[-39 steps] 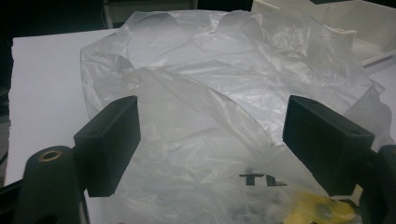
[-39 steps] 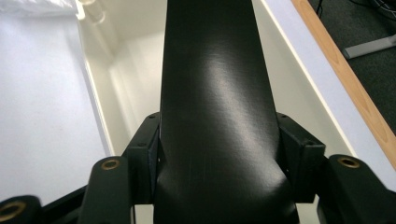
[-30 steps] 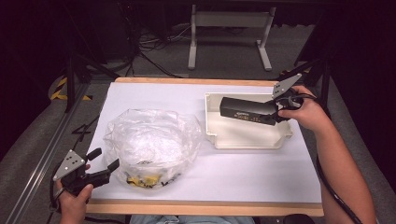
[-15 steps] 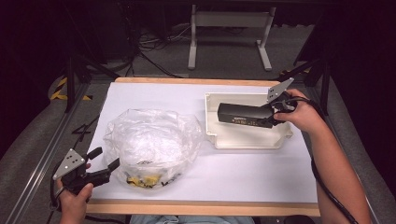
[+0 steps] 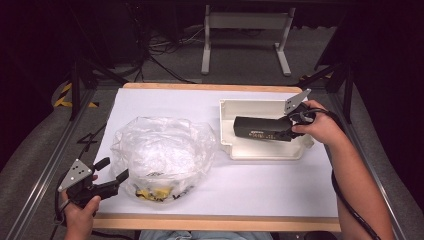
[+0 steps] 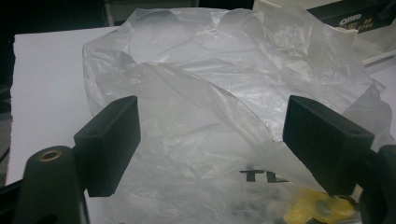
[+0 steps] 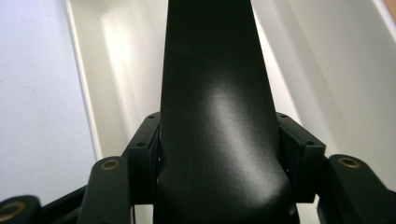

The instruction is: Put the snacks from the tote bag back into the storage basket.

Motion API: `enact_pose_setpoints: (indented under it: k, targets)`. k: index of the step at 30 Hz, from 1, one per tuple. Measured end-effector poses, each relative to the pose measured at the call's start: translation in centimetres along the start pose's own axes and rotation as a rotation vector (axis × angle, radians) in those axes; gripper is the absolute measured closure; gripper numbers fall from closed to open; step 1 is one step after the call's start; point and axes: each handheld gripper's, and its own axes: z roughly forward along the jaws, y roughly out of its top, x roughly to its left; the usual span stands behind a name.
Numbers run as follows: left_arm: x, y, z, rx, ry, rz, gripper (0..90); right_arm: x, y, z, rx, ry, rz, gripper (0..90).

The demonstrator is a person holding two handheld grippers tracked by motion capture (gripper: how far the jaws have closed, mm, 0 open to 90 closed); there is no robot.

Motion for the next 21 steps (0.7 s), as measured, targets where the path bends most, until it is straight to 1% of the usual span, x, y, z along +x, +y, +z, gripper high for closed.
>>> enact_pose_setpoints:
  k: [4, 7, 10, 17, 20, 21]
  targets:
    - [0.0, 0.07, 0.12, 0.005, -0.003, 0.006, 20.2, -0.05, -0.18, 0.37, 0.0, 0.01, 0.004, 43.1]
    - [-0.03, 0.07, 0.21, 0.006, -0.003, 0.004, 20.2, 0.0, -0.2, 0.67, 0.015, 0.019, -0.008, 43.0]
    - [-0.02, 0.08, 0.26, 0.005, -0.003, 0.003, 20.2, -0.02, -0.23, 0.72, 0.023, 0.025, -0.004, 43.0]
    - [-0.04, 0.06, 0.21, 0.005, -0.001, 0.004, 20.2, -0.18, -0.19, 0.77, 0.03, 0.028, -0.027, 42.7]
    - [-0.05, 0.07, -0.03, -0.01, 0.003, 0.007, 20.3, -0.3, -0.09, 0.78, 0.035, 0.028, -0.041, 42.7]
    - [-0.07, 0.06, -0.11, -0.014, 0.003, 0.002, 20.3, -0.32, -0.07, 0.81, 0.035, 0.027, -0.042, 42.7]
